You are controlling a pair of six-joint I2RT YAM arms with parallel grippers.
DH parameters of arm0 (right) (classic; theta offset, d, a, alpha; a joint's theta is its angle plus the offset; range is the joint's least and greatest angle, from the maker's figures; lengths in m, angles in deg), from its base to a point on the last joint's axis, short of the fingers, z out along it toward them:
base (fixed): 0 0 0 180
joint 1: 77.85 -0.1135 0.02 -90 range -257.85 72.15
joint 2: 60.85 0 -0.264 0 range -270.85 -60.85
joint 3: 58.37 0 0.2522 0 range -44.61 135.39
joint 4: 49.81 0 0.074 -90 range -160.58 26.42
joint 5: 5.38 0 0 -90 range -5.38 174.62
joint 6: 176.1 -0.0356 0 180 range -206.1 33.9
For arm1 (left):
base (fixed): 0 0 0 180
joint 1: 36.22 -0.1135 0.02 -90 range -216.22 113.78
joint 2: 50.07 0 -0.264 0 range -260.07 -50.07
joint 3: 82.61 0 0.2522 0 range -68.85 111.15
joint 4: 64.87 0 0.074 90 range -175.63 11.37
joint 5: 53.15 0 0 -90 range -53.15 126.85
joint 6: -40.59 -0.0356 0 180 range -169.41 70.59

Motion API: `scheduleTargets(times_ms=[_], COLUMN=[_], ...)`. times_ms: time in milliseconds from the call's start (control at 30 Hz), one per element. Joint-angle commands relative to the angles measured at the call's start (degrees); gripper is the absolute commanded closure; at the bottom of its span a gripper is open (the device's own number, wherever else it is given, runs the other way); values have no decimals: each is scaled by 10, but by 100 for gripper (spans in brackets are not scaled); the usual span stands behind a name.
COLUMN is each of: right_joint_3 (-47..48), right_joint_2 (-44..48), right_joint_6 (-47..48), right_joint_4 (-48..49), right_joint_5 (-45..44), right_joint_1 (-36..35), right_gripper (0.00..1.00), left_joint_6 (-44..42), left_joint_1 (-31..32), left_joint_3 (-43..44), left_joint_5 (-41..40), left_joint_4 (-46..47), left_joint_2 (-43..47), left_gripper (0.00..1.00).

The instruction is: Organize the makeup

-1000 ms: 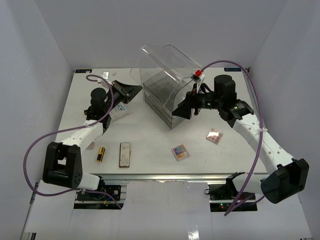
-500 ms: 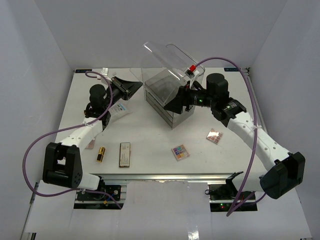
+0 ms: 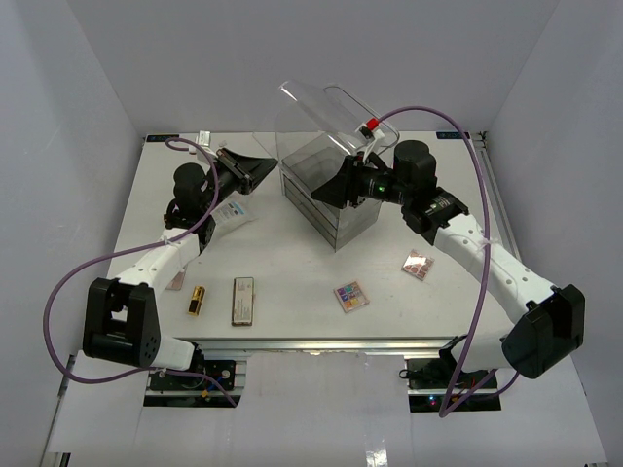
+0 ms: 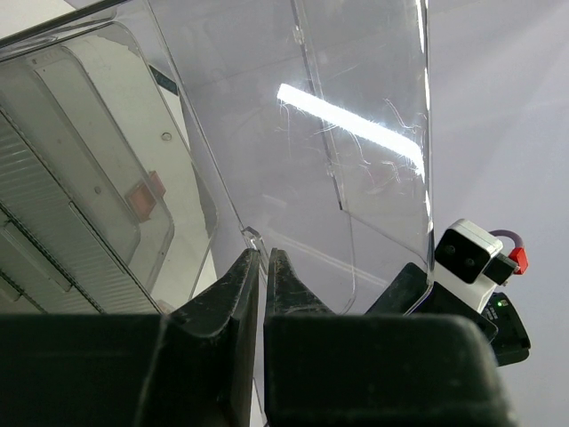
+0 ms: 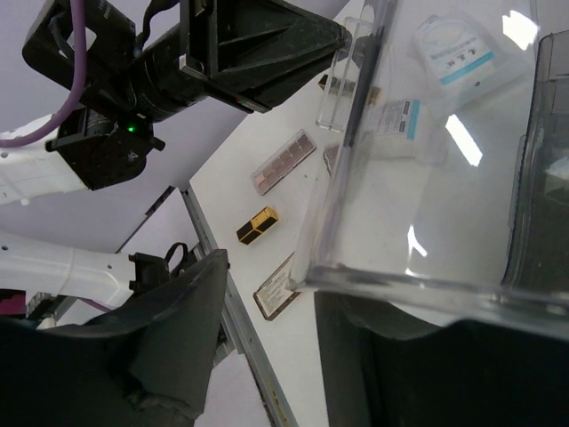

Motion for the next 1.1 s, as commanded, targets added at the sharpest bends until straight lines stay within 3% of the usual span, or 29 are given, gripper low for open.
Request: scheduleTargets(times_ms=[0, 200, 300, 533, 600, 867, 1067], right_joint_3=[11, -15, -18, -15, -15, -7, -7], right_joint_2=[5, 18, 19, 20, 22, 30, 36], right_joint_6=[-28, -37, -34, -32, -30, -23, -20], right_joint_4=[65, 98, 100, 107, 110, 113, 113], right_joint_5=[-6, 0, 1, 7, 7, 14, 14], right_joint_1=[-4, -4, -4, -4, -3, -3, -4], right_gripper=[63, 80, 83, 87, 88, 90, 90], left_joint_6=[-5, -8, -14, -71, -91, -207, -209], left_joint_1=[4, 2, -1, -35, -52, -101, -117], left_joint_3=[30, 27, 23, 3, -4, -79, -98], left_joint_5=[14, 9, 3, -11, -16, -94, -128], left_joint_4=[23, 9, -10, -79, -105, -272, -423], left_joint_2=[31, 36, 46, 104, 134, 265, 209], left_gripper=[100, 96, 81, 31, 23, 16, 19])
